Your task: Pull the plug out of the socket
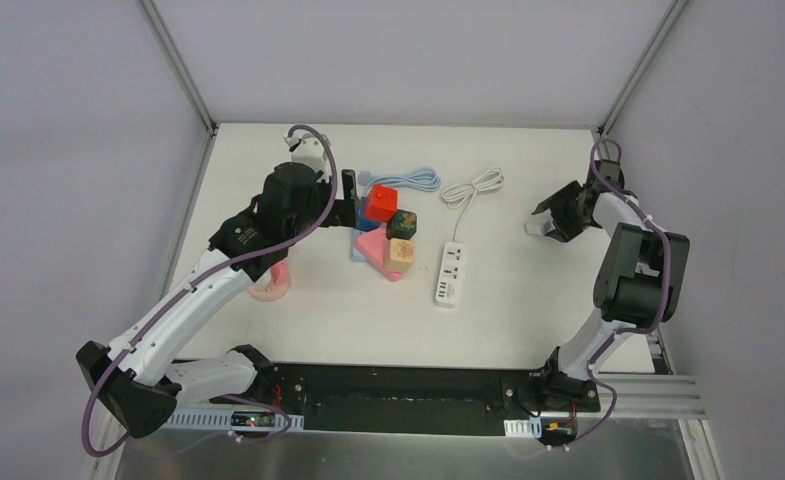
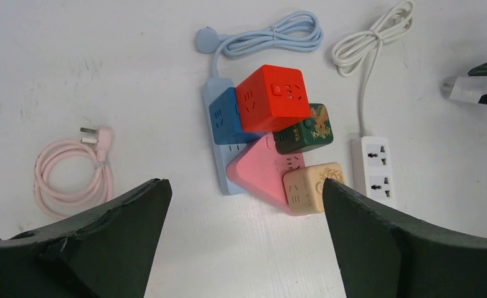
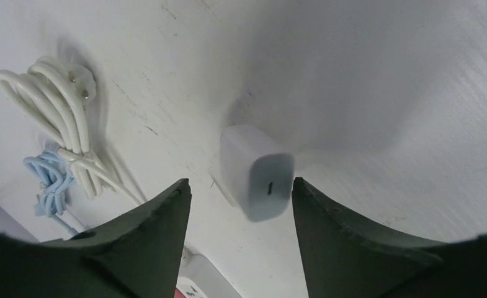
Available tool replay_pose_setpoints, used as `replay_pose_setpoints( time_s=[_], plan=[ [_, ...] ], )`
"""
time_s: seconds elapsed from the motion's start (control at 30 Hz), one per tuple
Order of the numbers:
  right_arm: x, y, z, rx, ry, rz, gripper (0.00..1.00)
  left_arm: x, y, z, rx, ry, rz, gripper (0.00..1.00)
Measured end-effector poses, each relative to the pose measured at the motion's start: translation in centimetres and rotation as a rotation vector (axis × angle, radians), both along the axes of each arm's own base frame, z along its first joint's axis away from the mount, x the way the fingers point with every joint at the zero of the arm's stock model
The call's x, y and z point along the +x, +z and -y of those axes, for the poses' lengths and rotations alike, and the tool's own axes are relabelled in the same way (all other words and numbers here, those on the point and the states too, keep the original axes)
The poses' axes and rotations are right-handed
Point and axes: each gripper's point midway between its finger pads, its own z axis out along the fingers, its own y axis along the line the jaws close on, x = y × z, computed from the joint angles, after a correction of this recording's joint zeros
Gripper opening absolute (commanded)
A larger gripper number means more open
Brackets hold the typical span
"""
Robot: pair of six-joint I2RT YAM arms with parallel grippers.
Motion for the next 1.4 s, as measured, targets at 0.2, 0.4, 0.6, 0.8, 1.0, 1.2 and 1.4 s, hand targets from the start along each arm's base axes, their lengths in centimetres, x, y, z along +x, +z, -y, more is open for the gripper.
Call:
replay_pose_setpoints(
  time_s=[0.2, 0.4, 0.6, 0.8, 1.0, 1.2, 1.4],
  plan=[
    [-0.5, -0.1, 0.7, -0.038, -0.005, -0.037, 0.84, 0.1, -1.1, -0.5, -0.002, 0.038, -0.044, 0.98],
    [-1.5, 2.5, 1.8, -0.131, -0.036, -0.023, 0.84, 0.5, -2.7, -2.1, -0.005, 0.118, -0.112, 0.98],
    [-2.0, 11.0, -3.1, -0.17, 0.063, 0.213, 0.74, 0.7, -3.1, -3.0, -0.032, 0.169, -0.135, 0.97],
    [-6.9, 13.3, -18.0, 0.036, 0.408, 0.382, 0.83, -0.2, -5.0, -2.4, -0.102, 0.152, -0.158, 0.96],
    [-11.7, 8.9, -25.8, 0.03, 0.606, 0.28, 0.99, -1.0, -6.1, -2.0, -0.167, 0.148, -0.171, 0.96],
    [-12.7, 5.8, -30.1, -0.07, 0.702, 0.218, 0.97, -0.8, -6.3, -1.6, -0.202, 0.151, -0.186, 0.96],
    [-12.0, 4.6, -33.2, -0.113, 0.745, 0.2, 0.81, -1.0, -8.8, -1.1, -0.202, 0.145, -0.27, 0.96]
  ],
)
